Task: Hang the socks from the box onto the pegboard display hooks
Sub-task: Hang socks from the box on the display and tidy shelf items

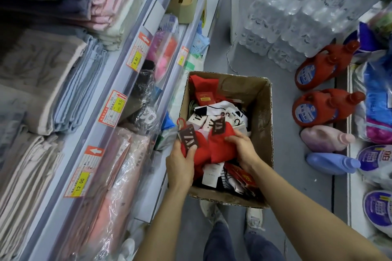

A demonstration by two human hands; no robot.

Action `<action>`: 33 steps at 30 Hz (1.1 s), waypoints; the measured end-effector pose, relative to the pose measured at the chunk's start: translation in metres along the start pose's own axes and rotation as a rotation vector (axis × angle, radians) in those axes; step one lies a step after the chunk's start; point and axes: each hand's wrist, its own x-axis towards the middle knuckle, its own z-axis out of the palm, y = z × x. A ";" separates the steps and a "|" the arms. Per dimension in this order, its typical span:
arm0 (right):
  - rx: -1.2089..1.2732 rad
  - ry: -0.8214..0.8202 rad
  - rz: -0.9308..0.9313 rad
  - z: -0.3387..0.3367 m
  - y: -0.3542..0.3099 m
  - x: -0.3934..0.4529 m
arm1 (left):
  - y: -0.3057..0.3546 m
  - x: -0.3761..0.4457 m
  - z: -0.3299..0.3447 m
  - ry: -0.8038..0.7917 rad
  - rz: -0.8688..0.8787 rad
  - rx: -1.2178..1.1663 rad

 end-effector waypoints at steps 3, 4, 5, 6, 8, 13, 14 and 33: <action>-0.047 0.006 -0.048 0.014 0.001 0.004 | -0.001 0.006 -0.001 -0.056 -0.013 -0.043; -0.055 0.012 -0.057 0.019 -0.001 0.004 | -0.002 0.008 -0.002 -0.068 -0.018 -0.071; -0.053 0.008 -0.065 0.022 -0.004 0.005 | -0.003 0.009 -0.005 -0.075 -0.017 -0.114; -0.040 -0.006 -0.076 0.024 -0.008 0.005 | -0.003 0.010 -0.008 -0.074 -0.007 -0.167; -0.015 -0.042 -0.103 0.025 -0.018 0.000 | -0.004 0.009 -0.016 -0.039 -0.012 -0.291; 0.043 -0.148 -0.150 0.028 -0.050 -0.021 | 0.011 -0.002 -0.040 0.089 -0.082 -0.650; 0.030 -0.169 -0.170 0.029 -0.058 -0.025 | 0.016 -0.005 -0.045 0.112 -0.075 -0.690; -0.110 -0.742 -0.294 0.073 -0.151 -0.136 | 0.071 -0.133 -0.121 0.710 0.077 -0.995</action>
